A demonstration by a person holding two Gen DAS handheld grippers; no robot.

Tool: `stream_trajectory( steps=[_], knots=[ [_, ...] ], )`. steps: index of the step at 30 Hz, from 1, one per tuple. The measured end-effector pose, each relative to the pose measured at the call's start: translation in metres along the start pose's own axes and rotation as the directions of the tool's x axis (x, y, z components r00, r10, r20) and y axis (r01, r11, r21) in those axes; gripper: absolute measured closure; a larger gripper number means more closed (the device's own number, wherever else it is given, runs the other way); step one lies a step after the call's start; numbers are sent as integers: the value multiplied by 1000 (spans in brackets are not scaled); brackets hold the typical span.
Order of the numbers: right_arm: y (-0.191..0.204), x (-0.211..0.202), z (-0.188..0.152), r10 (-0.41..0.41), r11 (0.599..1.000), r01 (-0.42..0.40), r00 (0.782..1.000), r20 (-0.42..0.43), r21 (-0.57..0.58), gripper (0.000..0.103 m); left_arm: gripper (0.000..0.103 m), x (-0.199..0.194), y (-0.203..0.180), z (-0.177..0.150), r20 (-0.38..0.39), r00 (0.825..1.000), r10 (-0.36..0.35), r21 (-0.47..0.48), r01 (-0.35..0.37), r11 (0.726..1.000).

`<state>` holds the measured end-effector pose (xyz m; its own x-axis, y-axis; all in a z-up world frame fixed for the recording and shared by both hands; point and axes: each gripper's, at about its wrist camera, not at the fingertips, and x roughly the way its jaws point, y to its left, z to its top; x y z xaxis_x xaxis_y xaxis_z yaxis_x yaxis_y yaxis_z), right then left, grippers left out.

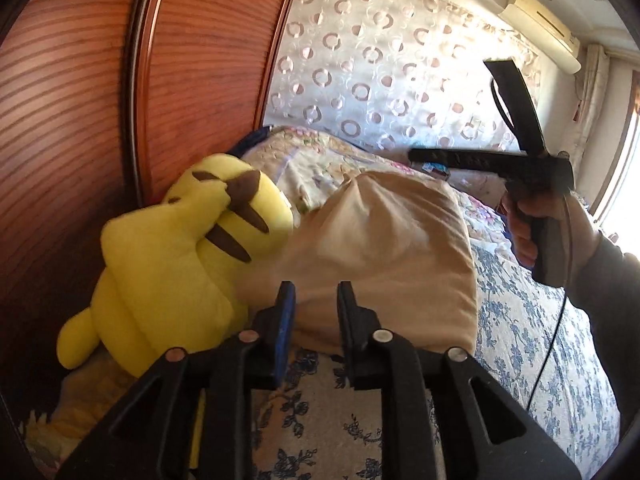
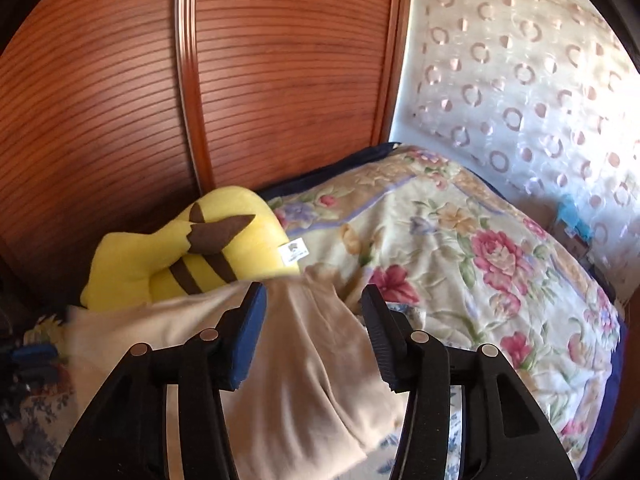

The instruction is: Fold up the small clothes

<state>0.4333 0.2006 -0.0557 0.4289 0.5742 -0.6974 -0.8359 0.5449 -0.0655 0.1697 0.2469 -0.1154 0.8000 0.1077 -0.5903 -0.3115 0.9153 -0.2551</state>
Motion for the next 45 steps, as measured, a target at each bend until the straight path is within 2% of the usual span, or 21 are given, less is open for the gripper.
stream_trajectory(
  steps=[6,11,12,15,18,25,30,32,38,45],
  knots=[
    [-12,-8,-26,28,998,-25,999,-32,66,53,67,2,-10,13,-19,1000,-19,66,21,998],
    [-23,10,-48,6,992,5,996,-85,125,52,60,-4,-25,17,-14,1000,-12,120,14,993],
    [-26,16,-51,13,989,0,996,-89,145,49,58,-5,-27,17,-16,1000,-11,127,13,992],
    [-33,23,-54,38,982,-21,995,-89,188,46,53,-12,-35,20,-13,1000,-15,154,17,988],
    [-30,13,-52,16,982,-1,997,-76,189,46,53,-24,-41,22,8,1000,-12,177,10,984],
    [-19,-57,-61,-50,981,50,999,-7,190,46,52,-49,-61,22,35,999,-30,227,21,974],
    [-3,-124,-86,-100,974,88,994,50,210,43,52,-63,-82,13,34,997,-66,261,55,964],
    [4,-150,-100,-127,969,110,990,63,222,40,52,-68,-92,7,20,996,-87,274,78,959],
    [20,-221,-153,-206,943,173,974,89,285,33,52,-79,-124,-15,-2,996,-94,331,89,939],
    [35,-285,-213,-286,907,238,954,91,348,22,52,-98,-163,-38,-10,991,-130,384,124,915]
  ],
)
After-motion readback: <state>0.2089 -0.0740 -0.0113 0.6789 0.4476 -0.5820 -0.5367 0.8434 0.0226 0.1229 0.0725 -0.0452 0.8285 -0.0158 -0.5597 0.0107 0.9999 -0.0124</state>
